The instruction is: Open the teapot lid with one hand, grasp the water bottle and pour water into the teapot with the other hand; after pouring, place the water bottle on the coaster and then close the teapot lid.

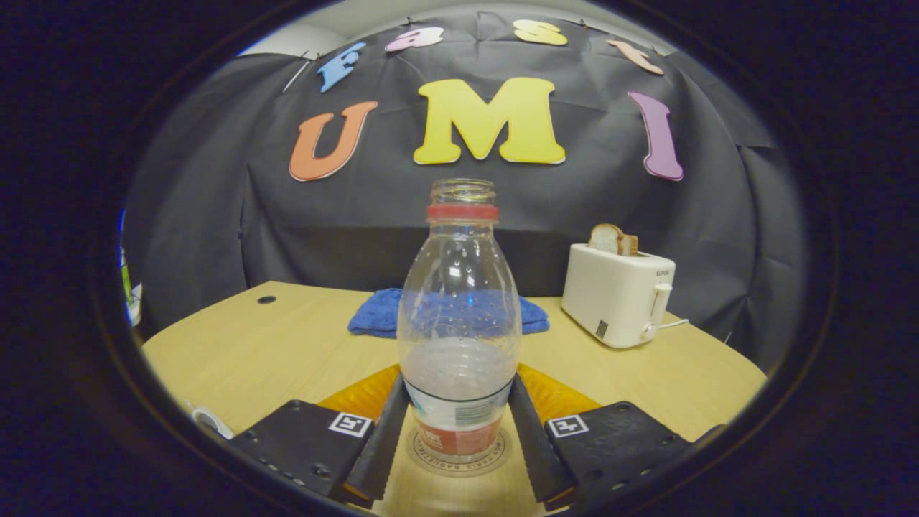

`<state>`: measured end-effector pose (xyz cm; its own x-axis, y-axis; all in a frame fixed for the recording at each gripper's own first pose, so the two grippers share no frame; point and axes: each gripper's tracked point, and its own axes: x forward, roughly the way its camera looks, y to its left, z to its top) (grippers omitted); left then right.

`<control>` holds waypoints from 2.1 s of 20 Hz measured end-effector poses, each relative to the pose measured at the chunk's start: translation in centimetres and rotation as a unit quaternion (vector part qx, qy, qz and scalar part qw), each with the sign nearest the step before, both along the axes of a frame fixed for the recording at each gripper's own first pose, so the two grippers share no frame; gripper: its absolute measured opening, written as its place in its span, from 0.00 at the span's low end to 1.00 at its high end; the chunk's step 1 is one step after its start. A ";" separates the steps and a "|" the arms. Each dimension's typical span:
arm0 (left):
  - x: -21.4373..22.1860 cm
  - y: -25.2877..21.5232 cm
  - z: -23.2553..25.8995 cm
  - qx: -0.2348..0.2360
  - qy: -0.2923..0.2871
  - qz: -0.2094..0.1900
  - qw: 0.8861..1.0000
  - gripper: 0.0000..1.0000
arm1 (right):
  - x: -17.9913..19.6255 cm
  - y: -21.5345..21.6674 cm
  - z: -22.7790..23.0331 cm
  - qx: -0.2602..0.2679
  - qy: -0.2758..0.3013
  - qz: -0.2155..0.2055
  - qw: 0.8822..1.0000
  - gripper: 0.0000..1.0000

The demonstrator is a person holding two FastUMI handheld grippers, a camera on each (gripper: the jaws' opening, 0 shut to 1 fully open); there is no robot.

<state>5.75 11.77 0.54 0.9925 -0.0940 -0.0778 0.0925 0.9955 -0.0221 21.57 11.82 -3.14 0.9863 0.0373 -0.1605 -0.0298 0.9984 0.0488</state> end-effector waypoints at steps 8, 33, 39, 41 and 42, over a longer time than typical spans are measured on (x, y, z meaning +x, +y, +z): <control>-0.1 -1.0 0.0 0.001 0.002 -0.013 1.000 0.02 | 0.0 -0.2 0.3 -0.003 -0.004 0.005 1.000 0.90; 2.0 -8.8 -0.8 -0.080 0.011 -0.053 0.995 0.03 | -18.1 -12.1 4.5 -0.048 -0.071 -0.011 0.996 0.95; 4.4 -10.9 -3.9 -0.074 0.033 -0.056 0.995 0.03 | -19.8 -14.5 6.1 -0.052 -0.105 -0.035 0.992 0.98; 5.0 -11.3 -5.2 -0.072 0.043 -0.047 0.995 0.03 | -19.6 -15.0 6.0 -0.046 -0.103 -0.038 0.993 0.98; 5.0 -11.7 -5.4 -0.073 0.044 -0.046 0.995 0.03 | -19.5 -15.1 5.7 -0.044 -0.099 -0.037 0.993 0.98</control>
